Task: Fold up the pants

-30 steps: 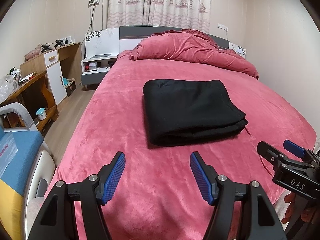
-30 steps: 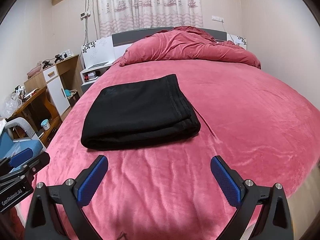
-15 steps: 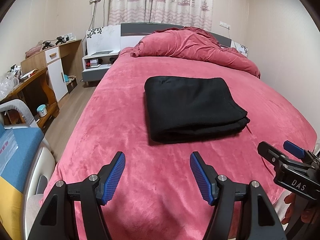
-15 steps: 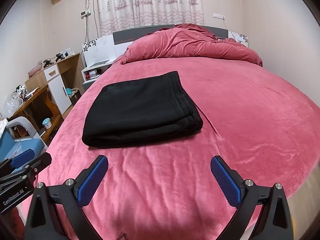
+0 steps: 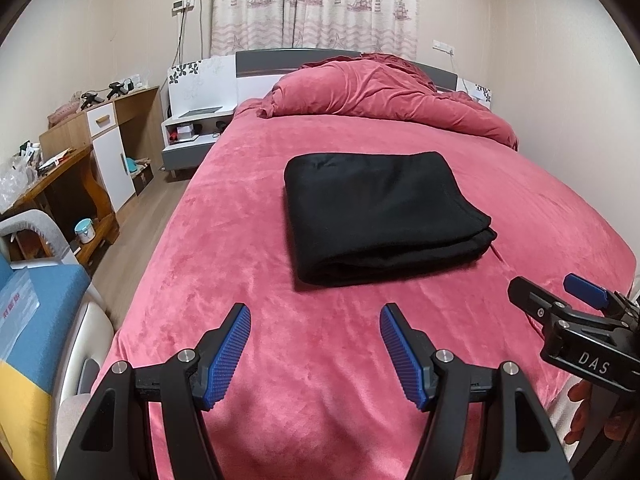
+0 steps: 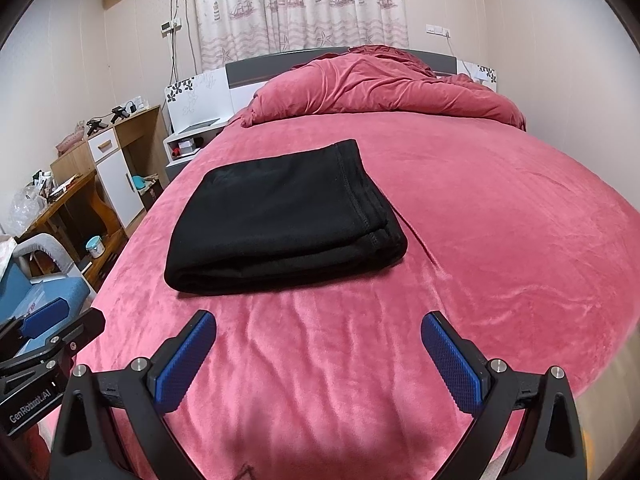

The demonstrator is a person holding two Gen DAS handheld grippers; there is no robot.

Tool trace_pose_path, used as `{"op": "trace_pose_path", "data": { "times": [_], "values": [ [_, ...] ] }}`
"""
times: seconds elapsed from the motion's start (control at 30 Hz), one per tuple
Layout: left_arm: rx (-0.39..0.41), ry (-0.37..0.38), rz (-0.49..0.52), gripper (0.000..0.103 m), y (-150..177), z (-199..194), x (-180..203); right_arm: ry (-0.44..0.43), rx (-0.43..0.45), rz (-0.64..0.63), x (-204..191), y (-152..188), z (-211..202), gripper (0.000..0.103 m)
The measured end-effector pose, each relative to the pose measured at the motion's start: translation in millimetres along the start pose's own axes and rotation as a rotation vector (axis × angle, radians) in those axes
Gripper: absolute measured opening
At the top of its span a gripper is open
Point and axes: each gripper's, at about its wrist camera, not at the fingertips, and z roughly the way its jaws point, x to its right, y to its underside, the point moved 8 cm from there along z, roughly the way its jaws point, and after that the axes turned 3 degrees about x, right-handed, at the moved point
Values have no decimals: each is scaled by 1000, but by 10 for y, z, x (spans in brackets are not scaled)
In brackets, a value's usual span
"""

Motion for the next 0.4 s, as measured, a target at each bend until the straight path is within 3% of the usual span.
{"op": "trace_pose_path", "data": {
  "times": [0.4],
  "values": [
    [-42, -22, -29, 68, 76, 104, -59, 4, -25, 11, 4, 82, 68, 103]
  ]
}}
